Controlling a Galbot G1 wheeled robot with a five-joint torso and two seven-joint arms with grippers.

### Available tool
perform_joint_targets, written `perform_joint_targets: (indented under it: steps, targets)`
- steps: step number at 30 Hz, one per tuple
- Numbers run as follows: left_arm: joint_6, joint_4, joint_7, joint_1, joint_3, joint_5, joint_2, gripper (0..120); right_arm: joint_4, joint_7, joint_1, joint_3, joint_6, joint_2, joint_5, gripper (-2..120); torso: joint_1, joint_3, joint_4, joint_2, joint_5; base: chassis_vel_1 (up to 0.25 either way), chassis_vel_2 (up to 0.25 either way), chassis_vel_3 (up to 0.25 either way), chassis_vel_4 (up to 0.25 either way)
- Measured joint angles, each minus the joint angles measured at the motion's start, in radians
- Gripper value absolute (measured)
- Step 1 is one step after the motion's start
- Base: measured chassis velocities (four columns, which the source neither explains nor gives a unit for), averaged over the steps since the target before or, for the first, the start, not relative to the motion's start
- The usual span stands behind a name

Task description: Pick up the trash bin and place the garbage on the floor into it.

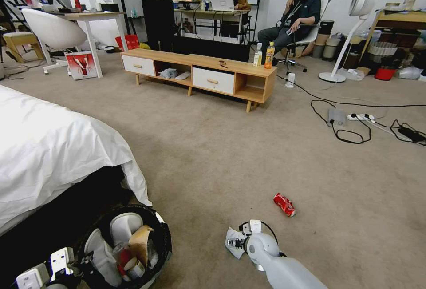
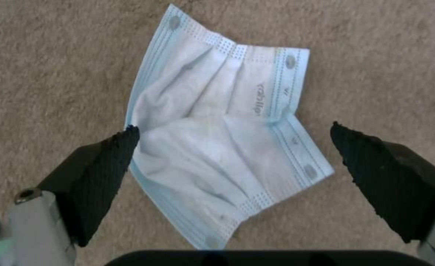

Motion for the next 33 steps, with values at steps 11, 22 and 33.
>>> perform_joint_targets:
  steps: [11,22,33]
  targets:
    - [0.0,0.001,0.001,0.002,0.0,0.005,-0.005,3,-0.102,-0.058,0.027,-0.009,0.016,0.038,-0.053,93,0.0,0.0,0.0,0.0,0.0,0.0,0.0,0.0,0.0]
    - [0.0,0.009,0.003,-0.001,0.003,0.008,-0.003,3,-0.131,-0.083,0.027,-0.009,0.025,0.045,-0.085,90,0.0,0.0,-0.0002,0.001,-0.0003,0.0,0.0,0.0,0.0]
    - [0.0,0.012,0.003,-0.007,0.015,0.018,-0.006,3,-0.129,-0.086,0.012,-0.008,0.029,0.041,-0.103,65,0.0,-0.001,-0.0006,0.001,-0.0012,0.0,0.0,0.0,0.0]
